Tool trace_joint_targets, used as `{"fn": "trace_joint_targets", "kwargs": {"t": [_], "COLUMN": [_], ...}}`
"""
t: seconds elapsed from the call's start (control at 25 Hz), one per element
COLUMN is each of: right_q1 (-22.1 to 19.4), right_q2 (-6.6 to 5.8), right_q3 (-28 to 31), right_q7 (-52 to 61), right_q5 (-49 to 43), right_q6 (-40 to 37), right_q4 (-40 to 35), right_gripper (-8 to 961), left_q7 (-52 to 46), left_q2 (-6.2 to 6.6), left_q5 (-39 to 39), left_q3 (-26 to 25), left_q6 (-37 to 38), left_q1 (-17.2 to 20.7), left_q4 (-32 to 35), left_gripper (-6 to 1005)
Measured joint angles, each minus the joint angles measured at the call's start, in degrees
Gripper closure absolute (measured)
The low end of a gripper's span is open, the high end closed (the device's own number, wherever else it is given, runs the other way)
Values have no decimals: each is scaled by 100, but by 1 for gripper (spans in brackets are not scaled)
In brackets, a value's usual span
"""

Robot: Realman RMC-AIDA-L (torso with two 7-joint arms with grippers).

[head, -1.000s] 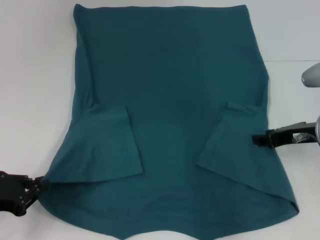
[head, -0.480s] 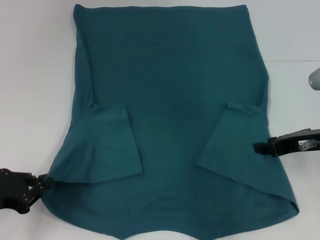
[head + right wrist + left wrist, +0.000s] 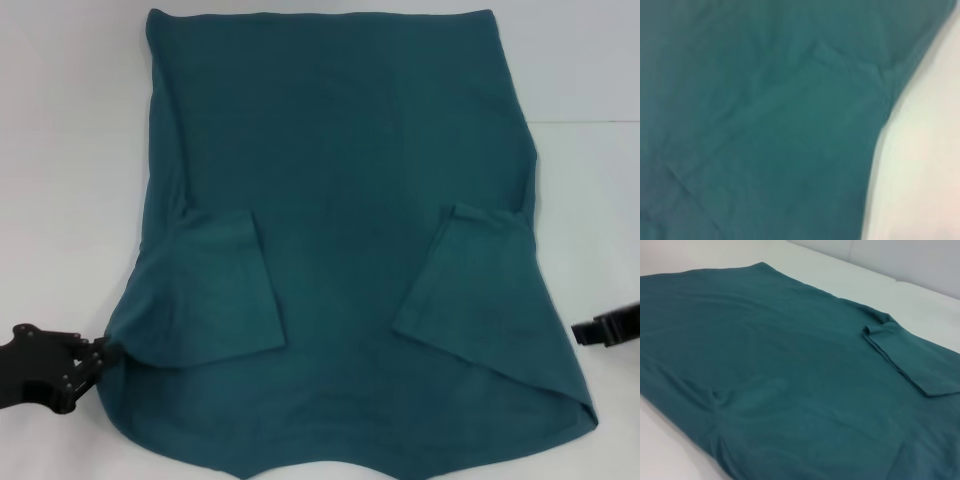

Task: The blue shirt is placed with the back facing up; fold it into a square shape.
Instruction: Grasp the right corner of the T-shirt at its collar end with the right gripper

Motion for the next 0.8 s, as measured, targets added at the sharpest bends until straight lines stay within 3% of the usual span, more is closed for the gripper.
{"fn": "trace_joint_targets", "kwargs": {"t": [0.36,0.8], "right_q1": [-31,-182], "right_q2": [13,21], "right_q3": [-529,-596], "right_q7": [389,514], "right_q5": [-178,4], "right_q6": [-430,-827], "right_q4": [-261,-677], "right_gripper": [510,510], "left_q7": [84,94], "left_q2": [19,18], "left_q5": [-7,-9], "left_q3": [0,8], "left_q6": [-26,-133], "left_q1": [-109,-134], "left_q4": [-81,-169], "left_gripper": [954,953]}}
